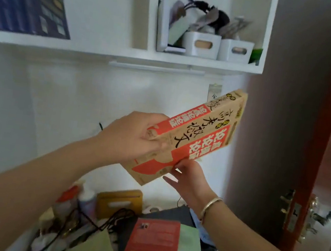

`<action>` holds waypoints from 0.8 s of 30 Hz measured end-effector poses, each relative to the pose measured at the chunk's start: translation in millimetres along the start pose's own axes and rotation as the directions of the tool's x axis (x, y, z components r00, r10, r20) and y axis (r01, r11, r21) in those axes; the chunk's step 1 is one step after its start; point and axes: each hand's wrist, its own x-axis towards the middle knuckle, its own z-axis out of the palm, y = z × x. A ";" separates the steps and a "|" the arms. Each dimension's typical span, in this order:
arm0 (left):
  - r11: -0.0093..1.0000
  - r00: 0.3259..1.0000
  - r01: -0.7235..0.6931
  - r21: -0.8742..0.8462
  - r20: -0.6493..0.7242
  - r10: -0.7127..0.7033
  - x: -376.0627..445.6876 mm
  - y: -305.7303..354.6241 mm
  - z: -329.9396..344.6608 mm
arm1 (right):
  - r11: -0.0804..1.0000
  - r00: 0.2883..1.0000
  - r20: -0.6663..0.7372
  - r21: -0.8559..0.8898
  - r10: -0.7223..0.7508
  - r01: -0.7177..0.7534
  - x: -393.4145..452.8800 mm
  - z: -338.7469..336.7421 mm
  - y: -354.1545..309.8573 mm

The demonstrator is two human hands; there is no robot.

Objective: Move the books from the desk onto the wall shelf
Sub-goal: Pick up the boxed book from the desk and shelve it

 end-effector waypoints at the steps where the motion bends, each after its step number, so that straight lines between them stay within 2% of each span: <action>1: 0.997 0.999 -0.021 0.078 -0.049 0.024 -8.4 1.7 -16.3 | 0.999 0.998 0.026 -0.001 -0.050 0.050 -2.6 17.0 -5.3; 4: 0.967 0.977 -0.042 0.253 -0.193 0.093 -33.1 3.0 -59.5 | 0.977 0.975 0.073 -0.003 -0.211 0.212 -8.3 65.9 -22.2; 7: 0.950 0.926 -0.049 0.309 -0.343 0.160 -54.4 1.8 -91.4 | 0.931 0.931 0.087 -0.054 -0.356 0.361 -11.9 110.7 -43.9; 12: 0.972 0.786 -0.109 0.207 -0.581 0.212 -71.7 -1.5 -140.1 | 0.838 0.841 0.177 -0.116 -0.511 0.533 -14.4 187.4 -94.0; 16: 0.978 0.629 -0.177 0.111 -0.752 0.199 -56.4 0.9 -174.7 | 0.731 0.730 0.303 -0.134 -0.613 0.669 2.3 241.9 -138.1; 19: 0.971 0.517 -0.238 0.038 -0.841 0.160 -29.6 4.2 -193.8 | 0.627 0.639 0.422 -0.188 -0.643 0.756 21.8 273.9 -166.4; 21: 0.973 0.435 -0.227 0.047 -0.889 0.144 -6.1 2.9 -206.7 | 0.521 0.596 0.490 -0.297 -0.636 0.800 37.8 292.2 -177.2; 24: 0.983 0.367 -0.184 0.006 -0.927 0.074 29.0 -0.5 -222.9 | 0.227 0.554 0.575 -0.542 -0.602 0.809 64.2 309.9 -186.5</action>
